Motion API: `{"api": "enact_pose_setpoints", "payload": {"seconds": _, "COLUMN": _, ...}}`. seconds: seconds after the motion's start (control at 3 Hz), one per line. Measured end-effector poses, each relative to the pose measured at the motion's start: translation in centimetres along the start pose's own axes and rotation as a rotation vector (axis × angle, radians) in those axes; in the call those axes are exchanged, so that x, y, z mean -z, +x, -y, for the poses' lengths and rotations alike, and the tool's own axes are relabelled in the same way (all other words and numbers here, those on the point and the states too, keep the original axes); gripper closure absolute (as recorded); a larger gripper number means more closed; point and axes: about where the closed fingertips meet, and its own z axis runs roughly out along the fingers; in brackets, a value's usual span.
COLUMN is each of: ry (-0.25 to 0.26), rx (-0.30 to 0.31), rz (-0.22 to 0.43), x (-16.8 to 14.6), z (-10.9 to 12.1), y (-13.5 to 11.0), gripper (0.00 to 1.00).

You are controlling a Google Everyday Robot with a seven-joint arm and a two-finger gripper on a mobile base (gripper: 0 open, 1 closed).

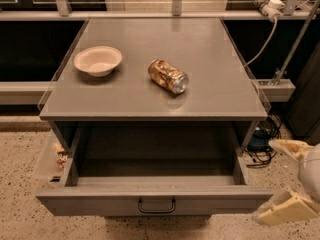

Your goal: Close top drawer

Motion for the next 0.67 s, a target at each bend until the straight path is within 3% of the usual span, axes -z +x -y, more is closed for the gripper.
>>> {"api": "enact_pose_setpoints", "payload": {"seconds": 0.67, "ry": -0.001, "rx": -0.004, "rz": 0.000, "x": 0.01, "z": -0.03, "y": -0.02, "gripper": 0.64}}
